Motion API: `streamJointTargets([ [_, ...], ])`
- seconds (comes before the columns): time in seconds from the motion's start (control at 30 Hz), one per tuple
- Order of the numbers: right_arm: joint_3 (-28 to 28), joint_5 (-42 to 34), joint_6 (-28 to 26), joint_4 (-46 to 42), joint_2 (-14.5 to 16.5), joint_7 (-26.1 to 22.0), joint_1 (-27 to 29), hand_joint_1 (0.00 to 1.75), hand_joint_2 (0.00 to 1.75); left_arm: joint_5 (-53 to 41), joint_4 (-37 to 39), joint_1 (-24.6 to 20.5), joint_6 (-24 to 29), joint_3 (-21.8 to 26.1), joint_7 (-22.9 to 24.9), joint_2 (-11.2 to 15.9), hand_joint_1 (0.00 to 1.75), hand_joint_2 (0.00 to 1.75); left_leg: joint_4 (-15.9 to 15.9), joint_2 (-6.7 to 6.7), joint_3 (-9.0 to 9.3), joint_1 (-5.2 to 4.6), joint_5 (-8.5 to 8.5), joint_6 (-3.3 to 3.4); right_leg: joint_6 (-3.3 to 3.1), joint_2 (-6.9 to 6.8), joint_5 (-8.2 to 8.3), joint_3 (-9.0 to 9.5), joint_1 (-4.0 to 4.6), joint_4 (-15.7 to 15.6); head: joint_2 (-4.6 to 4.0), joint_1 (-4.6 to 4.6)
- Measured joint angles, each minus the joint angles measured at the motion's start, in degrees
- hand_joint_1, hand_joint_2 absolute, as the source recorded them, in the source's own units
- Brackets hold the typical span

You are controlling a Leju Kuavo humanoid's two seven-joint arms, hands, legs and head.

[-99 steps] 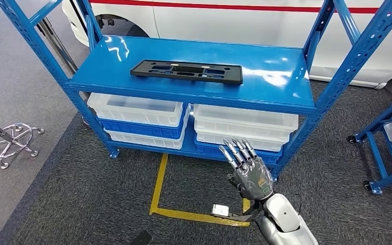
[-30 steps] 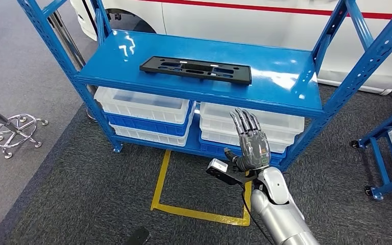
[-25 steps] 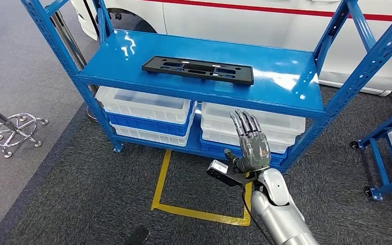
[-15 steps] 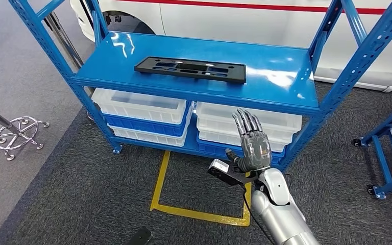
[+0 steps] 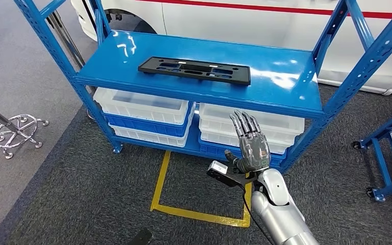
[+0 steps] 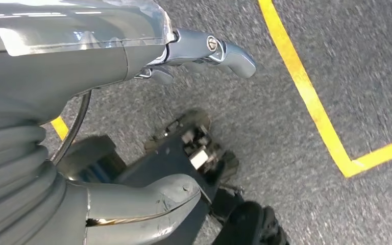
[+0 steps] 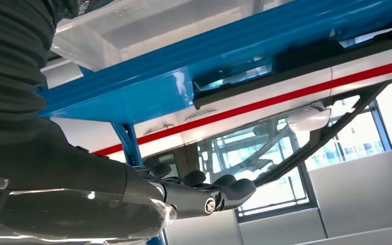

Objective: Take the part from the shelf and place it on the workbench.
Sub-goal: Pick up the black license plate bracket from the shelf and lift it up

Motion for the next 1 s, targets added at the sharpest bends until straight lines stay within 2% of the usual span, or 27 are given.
streamJointTargets([
  [0.07,0.00,-0.06,-0.09,0.09,-0.05,-0.02,-0.06,0.00,1.75,0.00,-0.01,-0.08,0.03,0.01,-0.02,-0.06,0.00,1.75,-0.65,0.09,0.55,0.15,0.17,0.42,0.29,0.01,-2.71,-2.45,-0.06,5.05,0.00,0.03],
  [0.13,0.00,-0.09,-0.13,0.30,-0.15,-0.03,0.10,0.00,1.75,0.00,-0.01,-0.10,0.05,0.01,-0.03,-0.10,0.00,1.75,-0.50,0.08,0.61,0.10,-0.10,0.65,0.55,0.01,-5.49,-6.54,-0.10,12.25,0.00,0.03],
  [0.17,0.00,-0.10,-0.13,0.43,-0.22,-0.03,0.20,0.00,1.75,-0.01,-0.01,-0.05,0.04,0.01,-0.03,-0.11,0.00,1.75,-0.34,0.06,0.66,0.10,-0.33,0.66,0.68,0.00,-5.56,-7.87,-0.14,14.16,0.00,0.03],
  [0.2,0.00,-0.10,-0.13,0.53,-0.28,-0.04,0.26,0.00,1.75,-0.06,-0.01,0.02,0.04,0.01,-0.03,-0.15,0.00,1.75,-0.10,0.02,0.75,0.12,-0.62,0.58,0.78,-0.01,-4.42,-8.11,-0.19,13.91,0.01,0.03],
  [0.23,0.00,-0.11,-0.13,0.59,-0.32,-0.07,0.26,0.00,1.75,-0.12,-0.01,0.08,0.04,0.02,-0.03,-0.19,0.00,1.75,0.19,-0.02,0.92,0.17,-0.99,0.45,0.84,-0.03,-2.33,-7.17,-0.26,11.42,0.00,0.03],
  [0.27,0.00,-0.11,-0.13,0.62,-0.34,-0.11,0.23,0.00,1.75,-0.21,-0.01,0.12,0.03,0.02,-0.04,-0.25,0.00,1.75,0.55,-0.05,1.09,0.20,-1.45,0.25,0.85,-0.06,-0.05,-5.51,-0.36,7.49,-0.01,0.04],
  [0.3,0.00,-0.10,-0.11,0.65,-0.35,-0.15,0.17,0.00,1.75,-0.31,-0.01,0.10,0.02,0.02,-0.06,-0.30,0.00,1.75,1.03,-0.09,1.11,0.13,-1.93,-0.06,0.78,-0.05,1.43,-3.89,-0.33,3.94,-0.01,0.05],
  [0.33,0.01,-0.09,-0.10,0.68,-0.34,-0.18,0.14,0.00,1.75,-0.38,-0.01,0.06,0.01,0.02,-0.08,-0.33,0.00,1.75,1.40,-0.11,1.05,0.06,-2.34,-0.37,0.57,-0.01,2.22,-2.76,-0.31,1.42,-0.01,0.03],
  [0.37,0.01,-0.06,-0.10,0.72,-0.36,-0.21,0.14,0.00,1.75,-0.44,-0.01,0.03,0.00,0.02,-0.12,-0.35,0.00,1.75,1.66,-0.12,0.96,-0.03,-2.66,-0.69,0.27,0.04,2.24,-2.23,-0.21,0.20,-0.01,0.03],
  [0.47,0.01,0.03,-0.14,0.77,-0.43,-0.26,0.11,0.00,1.75,-0.54,-0.03,-0.04,-0.01,0.02,-0.22,-0.35,0.00,1.75,1.87,-0.10,1.14,0.03,-3.29,-1.56,-0.84,0.26,1.46,-1.82,-0.08,-0.07,-0.01,0.02],
  [0.53,0.00,0.08,-0.20,0.75,-0.43,-0.30,0.04,0.00,1.75,-0.57,-0.07,-0.13,-0.14,0.04,-0.34,-0.36,0.00,1.75,4.74,-0.04,0.01,0.19,-4.51,-2.25,-1.58,0.27,0.77,-0.81,-0.32,-0.49,-0.02,-0.03],
  [0.57,0.00,0.10,-0.22,0.76,-0.42,-0.32,0.06,0.00,1.75,-0.59,-0.08,-0.12,-0.23,0.05,-0.44,-0.37,0.00,1.75,7.98,-0.01,-1.70,0.31,-5.59,-2.58,-1.83,0.22,0.30,-0.22,-0.36,-0.62,-0.02,-0.06],
  [0.63,0.00,0.11,-0.23,0.82,-0.42,-0.34,0.15,0.00,1.75,-0.68,-0.08,0.05,-0.35,0.09,-0.57,-0.37,0.00,1.75,15.89,0.02,-6.61,0.51,-7.68,-3.04,-1.97,0.14,-0.59,0.88,-0.34,-0.62,-0.02,-0.09],
  [0.67,0.00,0.12,-0.24,0.87,-0.42,-0.35,0.23,0.00,1.75,-0.74,-0.08,0.20,-0.36,0.10,-0.59,-0.36,0.00,1.75,18.50,0.02,-8.67,0.57,-7.68,-3.11,-1.95,0.15,-1.09,1.51,-0.32,-0.61,-0.02,-0.09],
  [0.7,0.00,0.12,-0.26,0.93,-0.42,-0.36,0.30,0.00,1.75,-0.81,-0.08,0.33,-0.33,0.11,-0.60,-0.35,0.00,1.75,18.84,0.02,-9.73,0.59,-6.37,-3.05,-1.89,0.19,-1.62,2.26,-0.31,-0.59,-0.01,-0.08],
  [0.73,0.00,0.13,-0.29,0.97,-0.41,-0.37,0.34,0.00,1.75,-0.87,-0.08,0.41,-0.27,0.12,-0.60,-0.35,0.00,1.75,16.76,0.02,-9.59,0.58,-3.85,-2.85,-1.81,0.24,-2.21,3.14,-0.31,-0.60,-0.01,-0.09],
  [0.77,0.00,0.13,-0.36,0.99,-0.39,-0.39,0.36,0.00,1.75,-0.92,-0.08,0.44,-0.19,0.14,-0.60,-0.35,0.00,1.75,12.73,0.02,-8.48,0.51,-0.60,-2.50,-1.69,0.26,-2.84,4.11,-0.30,-0.66,-0.01,-0.08],
  [0.8,0.00,0.14,-0.45,1.02,-0.38,-0.41,0.38,0.00,1.75,-0.96,-0.08,0.46,-0.11,0.19,-0.59,-0.34,0.00,1.75,8.76,0.03,-7.02,0.35,1.88,-2.04,-1.53,0.25,-3.43,4.97,-0.31,-0.86,-0.01,-0.05],
  [0.83,0.00,0.14,-0.55,1.03,-0.36,-0.44,0.37,0.00,1.75,-1.00,-0.08,0.45,-0.05,0.27,-0.58,-0.34,0.00,1.75,5.44,0.05,-5.63,0.09,3.39,-1.49,-1.28,0.28,-3.85,5.63,-0.32,-1.16,-0.02,-0.05],
  [0.87,0.00,0.15,-0.64,1.05,-0.35,-0.46,0.36,0.00,1.75,-1.01,-0.08,0.43,-0.02,0.39,-0.57,-0.35,0.00,1.75,3.21,0.07,-4.58,-0.17,3.62,-0.94,-0.97,0.28,-4.12,6.04,-0.34,-1.58,-0.01,-0.06],
  [0.93,0.00,0.15,-0.76,1.06,-0.35,-0.48,0.38,0.00,1.75,-1.04,-0.08,0.40,0.00,0.63,-0.56,-0.38,0.00,1.75,1.23,0.09,-3.32,-0.47,2.44,-0.08,-0.19,0.27,-3.53,6.38,-0.27,-1.81,0.00,-0.10],
  [1.0,0.00,0.14,-0.80,1.01,-0.36,-0.50,0.39,0.00,1.75,-1.07,-0.09,0.49,0.06,0.83,-0.56,-0.39,0.00,1.75,-0.55,0.08,-1.63,-0.15,1.80,0.43,0.44,0.16,-2.00,5.39,-0.19,0.70,0.01,-0.09],
])
